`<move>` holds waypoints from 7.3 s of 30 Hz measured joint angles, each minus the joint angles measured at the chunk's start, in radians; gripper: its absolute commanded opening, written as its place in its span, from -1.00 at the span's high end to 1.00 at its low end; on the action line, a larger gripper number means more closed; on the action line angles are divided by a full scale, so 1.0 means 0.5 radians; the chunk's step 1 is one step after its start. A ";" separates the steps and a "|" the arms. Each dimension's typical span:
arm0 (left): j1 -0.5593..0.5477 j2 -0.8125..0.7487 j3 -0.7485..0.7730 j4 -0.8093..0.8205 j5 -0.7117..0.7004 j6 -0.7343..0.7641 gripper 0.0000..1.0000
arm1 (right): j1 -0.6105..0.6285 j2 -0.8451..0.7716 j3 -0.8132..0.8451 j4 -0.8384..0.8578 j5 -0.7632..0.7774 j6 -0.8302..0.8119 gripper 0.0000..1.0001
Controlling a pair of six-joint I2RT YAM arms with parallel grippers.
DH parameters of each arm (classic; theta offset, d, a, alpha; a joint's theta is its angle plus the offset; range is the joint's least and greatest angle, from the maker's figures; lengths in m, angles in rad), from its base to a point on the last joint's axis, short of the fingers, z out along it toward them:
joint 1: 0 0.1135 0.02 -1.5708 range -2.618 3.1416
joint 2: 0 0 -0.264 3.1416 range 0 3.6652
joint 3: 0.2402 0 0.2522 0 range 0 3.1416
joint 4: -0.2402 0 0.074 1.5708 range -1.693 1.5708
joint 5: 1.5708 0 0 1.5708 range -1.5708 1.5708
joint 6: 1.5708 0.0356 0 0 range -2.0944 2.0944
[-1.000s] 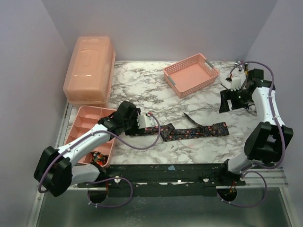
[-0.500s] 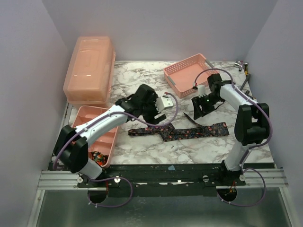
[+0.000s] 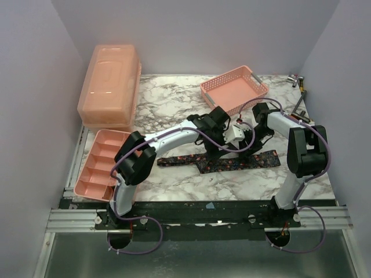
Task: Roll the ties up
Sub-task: Flatten out the tie at the center of the board.
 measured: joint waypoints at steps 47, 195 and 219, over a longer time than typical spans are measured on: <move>0.564 -0.794 -0.600 -0.394 0.054 0.056 -0.36 | -0.013 -0.117 -0.043 0.034 0.294 -0.146 0.99; 0.606 -0.112 -0.534 -0.519 -0.559 0.342 0.26 | -0.668 -0.237 -0.087 -0.098 0.262 -0.589 -0.18; 0.613 -0.112 -0.534 -0.523 -0.559 0.330 0.26 | -0.531 -0.282 -0.204 0.151 0.578 -0.360 0.99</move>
